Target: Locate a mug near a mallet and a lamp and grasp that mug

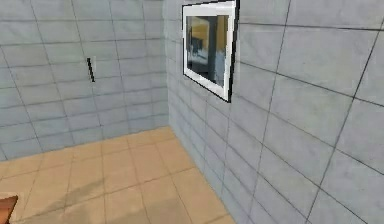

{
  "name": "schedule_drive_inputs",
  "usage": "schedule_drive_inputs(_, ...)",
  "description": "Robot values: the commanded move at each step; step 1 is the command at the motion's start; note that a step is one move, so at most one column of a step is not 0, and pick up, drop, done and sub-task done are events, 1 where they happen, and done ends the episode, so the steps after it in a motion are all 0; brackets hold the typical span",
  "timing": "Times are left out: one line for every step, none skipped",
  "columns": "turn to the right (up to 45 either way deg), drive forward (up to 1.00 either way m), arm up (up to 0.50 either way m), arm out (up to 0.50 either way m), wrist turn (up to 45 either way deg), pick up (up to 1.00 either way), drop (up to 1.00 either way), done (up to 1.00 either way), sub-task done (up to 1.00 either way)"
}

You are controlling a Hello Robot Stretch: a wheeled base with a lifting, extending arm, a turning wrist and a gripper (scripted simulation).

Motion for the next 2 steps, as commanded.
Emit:
schedule_drive_inputs(-18.0,0.00,0.00,0.00,0.0,0.00,0.00,0.00,0.00)
schedule_drive_inputs(0.0,0.45,0.00,0.00,0.0,0.00,0.00,0.00,0.00)
